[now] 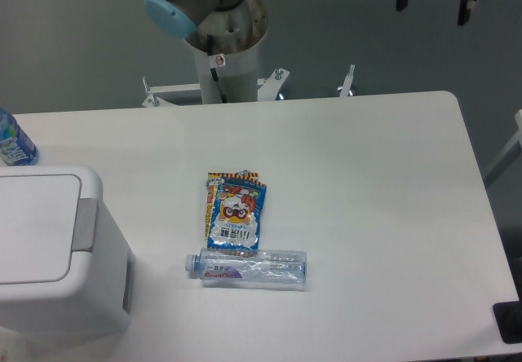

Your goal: Open the trash can

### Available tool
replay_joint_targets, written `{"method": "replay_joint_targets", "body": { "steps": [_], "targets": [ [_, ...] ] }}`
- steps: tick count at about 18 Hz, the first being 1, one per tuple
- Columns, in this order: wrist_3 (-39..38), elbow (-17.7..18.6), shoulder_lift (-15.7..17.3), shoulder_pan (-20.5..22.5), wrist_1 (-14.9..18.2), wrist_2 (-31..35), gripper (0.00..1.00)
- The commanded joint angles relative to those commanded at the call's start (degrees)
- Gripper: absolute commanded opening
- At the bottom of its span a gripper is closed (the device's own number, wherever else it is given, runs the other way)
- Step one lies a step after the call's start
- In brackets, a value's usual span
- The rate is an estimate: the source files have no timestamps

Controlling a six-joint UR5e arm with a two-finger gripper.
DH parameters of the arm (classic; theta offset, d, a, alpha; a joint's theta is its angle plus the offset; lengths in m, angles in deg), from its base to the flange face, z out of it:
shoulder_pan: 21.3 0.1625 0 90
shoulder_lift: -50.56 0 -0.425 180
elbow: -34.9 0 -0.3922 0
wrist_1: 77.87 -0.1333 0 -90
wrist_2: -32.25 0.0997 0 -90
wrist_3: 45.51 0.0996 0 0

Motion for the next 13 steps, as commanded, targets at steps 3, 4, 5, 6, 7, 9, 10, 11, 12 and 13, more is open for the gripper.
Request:
{"method": "replay_joint_targets", "body": {
  "steps": [3, 4, 5, 6, 7, 9, 10, 11, 12, 13],
  "targets": [
    [0.0, 0.17, 0.0, 0.09, 0.0, -0.09, 1.0],
    [0.0, 0.09, 0.09, 0.09, 0.0, -0.09, 1.0],
    [0.0, 0.17, 0.17, 0.09, 0.0, 0.0, 1.0],
    [-0.17, 0.18, 0.35, 0.09, 0.0, 0.09, 1.0],
    [-1.83, 0.35, 0.35, 0.0, -0.17, 0.09, 1.0],
    [-6.3, 0.35, 0.26, -0.18, -0.26, 0.0, 1.0],
    [-9.11, 0.35, 0.26, -0.26, -0.87, -0.09, 1.0],
    [-11.84, 0.53, 0.26, -0.96, -1.84, -0.09, 1.0],
    [-14.65, 1.14, 0.26, -2.1, -3.32, -0.09, 1.0],
    [-17.55, 1.66, 0.26, -3.59, -4.91, 0.09, 1.0]
  ]
}}
